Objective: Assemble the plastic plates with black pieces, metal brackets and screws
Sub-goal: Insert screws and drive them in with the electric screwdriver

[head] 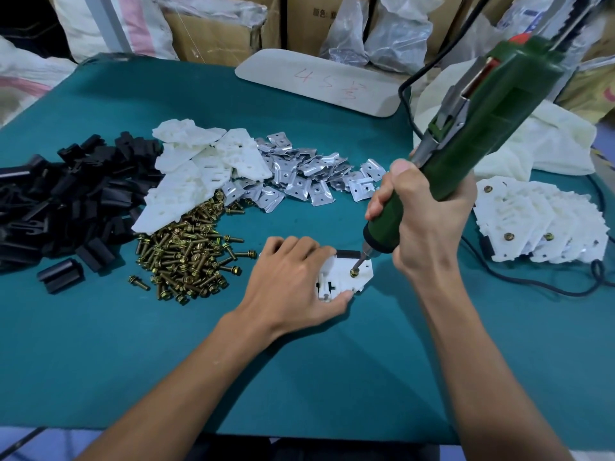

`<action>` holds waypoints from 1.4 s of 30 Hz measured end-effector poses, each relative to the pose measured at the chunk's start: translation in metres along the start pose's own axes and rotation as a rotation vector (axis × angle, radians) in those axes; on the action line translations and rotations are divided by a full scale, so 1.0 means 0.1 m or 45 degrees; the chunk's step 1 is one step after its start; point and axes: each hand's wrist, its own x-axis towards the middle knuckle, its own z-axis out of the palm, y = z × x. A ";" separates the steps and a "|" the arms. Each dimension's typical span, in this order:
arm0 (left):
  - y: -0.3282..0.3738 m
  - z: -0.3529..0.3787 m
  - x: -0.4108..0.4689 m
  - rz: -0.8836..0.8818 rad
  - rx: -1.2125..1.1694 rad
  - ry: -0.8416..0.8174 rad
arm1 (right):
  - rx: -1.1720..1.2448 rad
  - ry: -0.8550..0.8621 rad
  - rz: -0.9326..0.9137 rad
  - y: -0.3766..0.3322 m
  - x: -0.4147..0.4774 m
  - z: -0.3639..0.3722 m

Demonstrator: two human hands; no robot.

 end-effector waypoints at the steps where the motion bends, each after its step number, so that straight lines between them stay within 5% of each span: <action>1: 0.00 0.00 0.00 -0.001 -0.002 0.003 | -0.020 -0.016 -0.011 0.00 0.00 0.00; 34: 0.02 -0.07 -0.03 -0.096 -0.172 0.130 | -0.020 -0.078 -0.048 -0.15 -0.03 0.11; 38: -0.01 -0.08 -0.03 -0.125 -0.261 0.161 | 0.009 -0.075 0.079 -0.26 0.12 -0.09; 42: -0.03 -0.09 -0.02 -0.228 -0.435 0.212 | -0.552 -0.186 0.469 -0.20 0.04 -0.55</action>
